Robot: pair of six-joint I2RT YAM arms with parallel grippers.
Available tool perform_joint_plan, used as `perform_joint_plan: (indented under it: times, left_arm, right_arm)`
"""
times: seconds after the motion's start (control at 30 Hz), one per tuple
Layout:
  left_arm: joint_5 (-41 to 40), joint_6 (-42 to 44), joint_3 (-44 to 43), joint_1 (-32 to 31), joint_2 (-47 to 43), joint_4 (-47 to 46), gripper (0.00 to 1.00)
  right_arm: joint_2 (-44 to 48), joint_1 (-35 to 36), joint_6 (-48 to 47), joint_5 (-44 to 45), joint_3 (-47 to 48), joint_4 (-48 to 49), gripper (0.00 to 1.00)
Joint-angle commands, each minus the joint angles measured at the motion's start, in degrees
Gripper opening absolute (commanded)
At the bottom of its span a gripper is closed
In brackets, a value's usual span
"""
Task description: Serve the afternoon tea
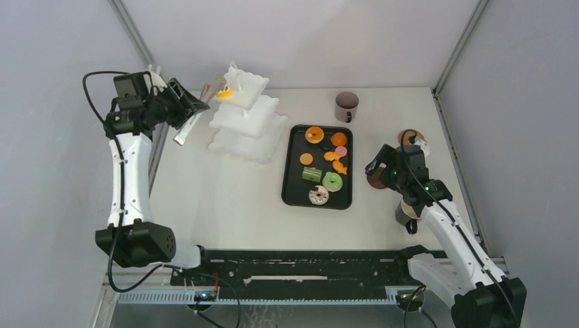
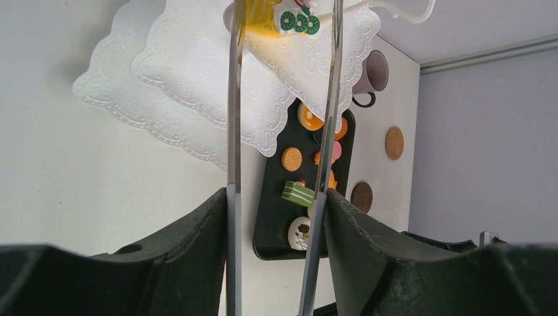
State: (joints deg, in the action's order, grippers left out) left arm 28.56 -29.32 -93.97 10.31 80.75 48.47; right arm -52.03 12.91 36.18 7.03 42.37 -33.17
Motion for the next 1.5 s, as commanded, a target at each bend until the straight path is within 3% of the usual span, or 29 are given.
perform_joint_plan:
  times: [0.0, 0.37, 0.63, 0.73, 0.9, 1.27, 1.47]
  left_arm:
    - [-1.07, 2.23, -4.67, 0.46, -2.7, 0.05, 0.57]
    - [-4.27, 5.1, -12.77, 0.42, -5.63, 5.24, 0.52]
    - [-2.77, 7.73, -13.0, -1.04, -11.07, 6.64, 0.31]
    - [-4.01, 8.77, -11.02, -5.53, -13.06, 6.59, 0.23]
    - [-10.03, 10.9, -6.6, -19.08, -14.38, 6.51, 0.16]
    - [-22.38, 14.4, 10.59, -42.58, -10.35, 1.46, 0.19]
    - [-24.39, 18.1, 17.11, -48.18, -5.15, -1.77, 0.24]
  right_arm:
    - [-0.09, 0.45, 0.31, 0.63, 0.04, 2.09, 0.98]
    - [0.35, 0.36, 0.14, 0.75, -0.17, 1.88, 0.98]
    - [0.5, 0.45, 0.4, 0.1, -0.27, 2.62, 0.98]
    - [0.91, 0.54, 0.22, 0.01, -0.21, 2.87, 0.98]
    - [1.75, 0.46, -0.36, 0.93, 0.26, 2.53, 0.98]
    - [4.39, 0.19, -2.57, 3.98, 1.71, -0.6, 0.98]
    - [4.13, 0.17, -2.25, 3.43, 1.77, -1.05, 0.98]
